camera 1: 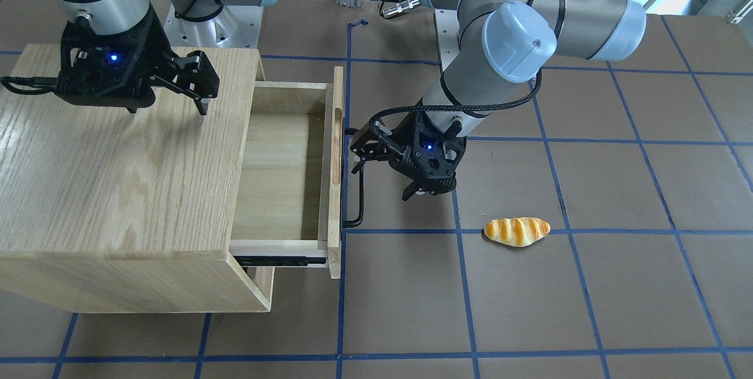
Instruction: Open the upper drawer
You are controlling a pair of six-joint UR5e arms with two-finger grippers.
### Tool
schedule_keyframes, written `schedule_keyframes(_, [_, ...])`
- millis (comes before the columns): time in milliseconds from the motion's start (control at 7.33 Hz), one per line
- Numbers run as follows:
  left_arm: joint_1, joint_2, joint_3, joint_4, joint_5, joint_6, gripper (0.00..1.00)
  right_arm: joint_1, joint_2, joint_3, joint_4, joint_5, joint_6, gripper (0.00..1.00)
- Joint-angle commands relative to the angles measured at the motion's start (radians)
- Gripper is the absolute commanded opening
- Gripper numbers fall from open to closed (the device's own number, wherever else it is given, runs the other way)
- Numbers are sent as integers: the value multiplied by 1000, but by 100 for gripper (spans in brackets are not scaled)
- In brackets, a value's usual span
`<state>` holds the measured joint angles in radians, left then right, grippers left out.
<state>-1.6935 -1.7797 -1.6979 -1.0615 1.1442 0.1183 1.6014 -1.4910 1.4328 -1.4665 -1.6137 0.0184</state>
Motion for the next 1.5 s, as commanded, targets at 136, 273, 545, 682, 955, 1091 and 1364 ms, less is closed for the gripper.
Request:
schedule_keyframes(136, [32,19,-11,0,-6,44,100,-2,0,1,0,0,2,100])
schedule_keyframes(273, [41,25,-20,0,-6,58,100,0,0,0,0,0,2,100])
schedule_keyframes(545, [55,43,-40,0,-7,93,100,0,0,0,0,0,2,100])
schedule_keyframes(682, [58,49,-40,-3,-8,93,100,0,0,0,0,0,0,100])
schedule_keyframes(955, [69,86,-25,-20,3,83,100,0,0,1,0,0,0,100])
schedule_keyframes(1091, [81,126,-16,-76,12,75,100,0,0,0,0,0,0,100])
schedule_keyframes(1364, [132,198,105,-357,147,89,100,0,0,0,0,0,0,100])
